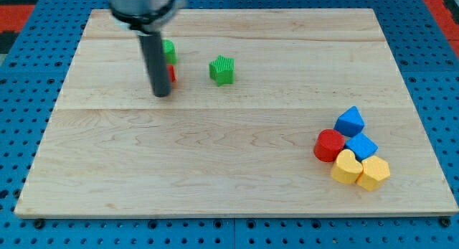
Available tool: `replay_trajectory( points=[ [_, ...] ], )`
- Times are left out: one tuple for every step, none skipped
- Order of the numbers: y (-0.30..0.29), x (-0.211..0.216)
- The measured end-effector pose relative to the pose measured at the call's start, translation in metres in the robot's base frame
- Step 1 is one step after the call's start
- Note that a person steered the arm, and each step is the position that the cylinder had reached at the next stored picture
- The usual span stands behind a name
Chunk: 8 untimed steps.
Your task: Move the red star closer to the blue triangle
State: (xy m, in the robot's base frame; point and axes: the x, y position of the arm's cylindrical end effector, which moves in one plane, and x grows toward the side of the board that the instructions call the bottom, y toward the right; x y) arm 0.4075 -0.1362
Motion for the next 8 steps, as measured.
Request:
replay_trajectory(
  points=[
    [-0.087, -0.002],
    [-0.084, -0.044],
    [0.017, -0.021],
    [0.121, 0.014],
    [0.067, 0.012],
    [0.012, -0.009],
    [0.076, -0.027],
    [0.152, 0.025]
  ],
)
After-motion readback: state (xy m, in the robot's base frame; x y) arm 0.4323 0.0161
